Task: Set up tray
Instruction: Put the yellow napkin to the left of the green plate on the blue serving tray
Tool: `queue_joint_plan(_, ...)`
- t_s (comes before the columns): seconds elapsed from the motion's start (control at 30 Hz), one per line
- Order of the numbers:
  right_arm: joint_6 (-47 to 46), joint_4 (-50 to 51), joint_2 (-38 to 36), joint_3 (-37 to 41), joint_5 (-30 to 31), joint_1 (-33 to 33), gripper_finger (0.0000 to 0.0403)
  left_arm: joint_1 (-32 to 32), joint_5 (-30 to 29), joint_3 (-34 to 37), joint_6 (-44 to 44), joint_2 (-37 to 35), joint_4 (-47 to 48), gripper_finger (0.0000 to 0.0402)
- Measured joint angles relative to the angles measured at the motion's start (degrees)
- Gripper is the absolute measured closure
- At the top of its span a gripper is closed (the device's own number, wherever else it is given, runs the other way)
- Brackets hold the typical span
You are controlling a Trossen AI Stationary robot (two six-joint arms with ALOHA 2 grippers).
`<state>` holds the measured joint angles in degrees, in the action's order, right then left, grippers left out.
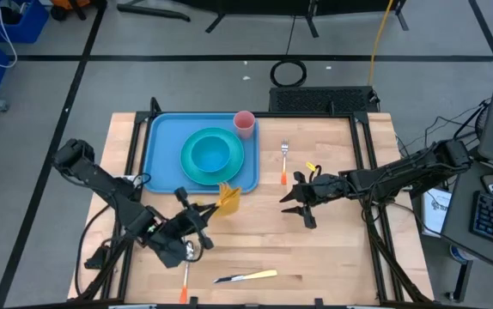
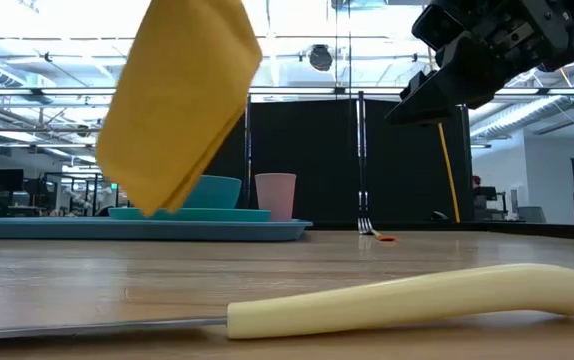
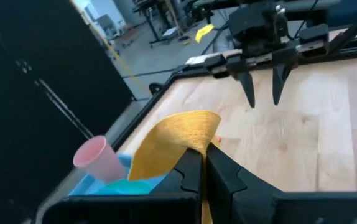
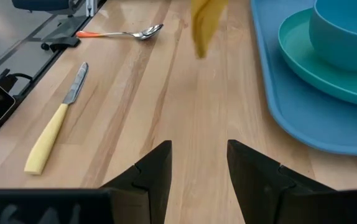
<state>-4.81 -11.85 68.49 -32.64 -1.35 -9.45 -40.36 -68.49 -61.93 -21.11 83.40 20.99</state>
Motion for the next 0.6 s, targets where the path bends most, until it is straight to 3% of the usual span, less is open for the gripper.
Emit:
queue_joint_plan(0.3,1.2,-0.3,0.0,0.0,-0.1,0.0,0.0259,-8.5,-10.9,0.0,-22.9,-0.2,17.8,0.0399)
queue_joint_plan(0.6,1.2,-0.3,0.0,0.0,-0.1,0.0,0.0259,-15.2,-14.2,0.0,-52.0,-2.7,42.0,0.0399)
